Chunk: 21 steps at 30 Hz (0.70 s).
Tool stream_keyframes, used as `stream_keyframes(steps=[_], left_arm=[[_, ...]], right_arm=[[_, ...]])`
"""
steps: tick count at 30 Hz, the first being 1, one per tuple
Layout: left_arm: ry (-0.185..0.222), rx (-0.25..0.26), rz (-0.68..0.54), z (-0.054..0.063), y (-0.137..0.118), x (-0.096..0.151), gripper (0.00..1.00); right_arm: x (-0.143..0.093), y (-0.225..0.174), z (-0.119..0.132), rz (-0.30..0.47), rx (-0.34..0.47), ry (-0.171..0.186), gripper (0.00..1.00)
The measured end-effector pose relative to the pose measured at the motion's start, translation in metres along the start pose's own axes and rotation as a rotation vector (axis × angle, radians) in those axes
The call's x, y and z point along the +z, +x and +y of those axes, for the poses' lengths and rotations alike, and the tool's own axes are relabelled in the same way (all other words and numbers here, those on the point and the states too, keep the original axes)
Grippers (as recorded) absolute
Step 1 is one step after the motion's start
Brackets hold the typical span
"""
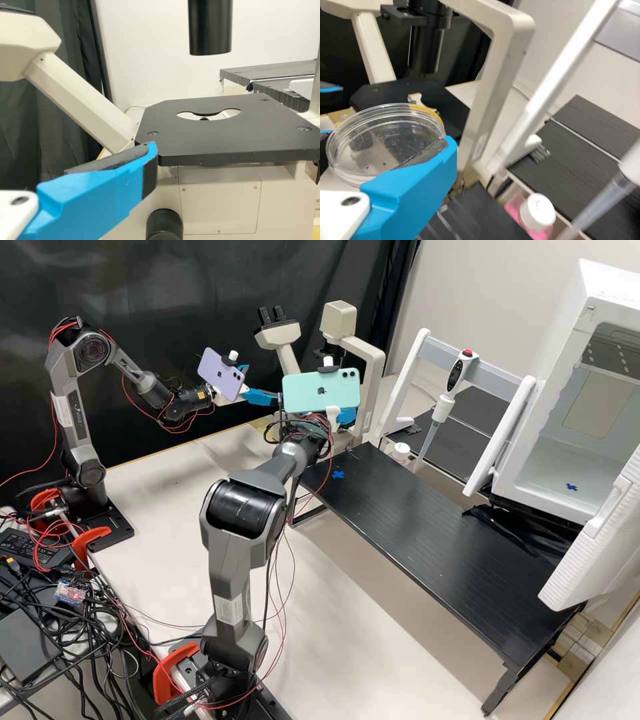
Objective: Move the petri dish to the microscope
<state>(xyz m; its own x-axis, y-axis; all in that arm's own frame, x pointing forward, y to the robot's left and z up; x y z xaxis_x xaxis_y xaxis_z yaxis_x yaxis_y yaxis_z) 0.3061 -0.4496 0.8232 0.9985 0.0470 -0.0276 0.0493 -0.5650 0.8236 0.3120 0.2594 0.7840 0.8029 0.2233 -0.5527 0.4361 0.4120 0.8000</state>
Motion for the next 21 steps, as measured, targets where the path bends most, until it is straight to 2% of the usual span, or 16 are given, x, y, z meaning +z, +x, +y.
stream_keyframes(steps=[3, 8, 12, 13, 14, 15, 16, 21], left_arm=[[0.0, 0.0, 0.0, 0.0, 0.0, 0.0, 1.0], [0.0, 0.0, 0.0, 0.0, 0.0, 0.0, 1.0], [0.0, 0.0, 0.0, 0.0, 0.0, 0.0, 1.0], [0.0, 0.0, 0.0, 0.0, 0.0, 0.0, 1.0], [0.0, 0.0, 0.0, 0.0, 0.0, 0.0, 1.0], [0.0, 0.0, 0.0, 0.0, 0.0, 0.0, 1.0], [0.0, 0.0, 0.0, 0.0, 0.0, 0.0, 1.0], [0.0, 0.0, 0.0, 0.0, 0.0, 0.0, 1.0]], right_arm=[[-0.01, 0.023, -0.003, -0.01, -0.003, 0.006, 0.0], [-0.021, 0.052, -0.006, -0.023, 0.001, 0.042, 0.0], [-0.025, 0.074, -0.014, -0.041, 0.002, 0.046, 0.0], [-0.026, 0.081, -0.017, -0.045, 0.002, 0.06, 0.0], [-0.026, 0.086, -0.019, -0.05, 0.003, 0.059, 0.0], [-0.026, 0.093, -0.023, -0.054, 0.003, 0.08, 0.0], [-0.025, 0.096, -0.024, -0.06, 0.006, 0.075, 0.0], [-0.018, 0.117, -0.037, -0.08, 0.023, 0.127, 0.0]])
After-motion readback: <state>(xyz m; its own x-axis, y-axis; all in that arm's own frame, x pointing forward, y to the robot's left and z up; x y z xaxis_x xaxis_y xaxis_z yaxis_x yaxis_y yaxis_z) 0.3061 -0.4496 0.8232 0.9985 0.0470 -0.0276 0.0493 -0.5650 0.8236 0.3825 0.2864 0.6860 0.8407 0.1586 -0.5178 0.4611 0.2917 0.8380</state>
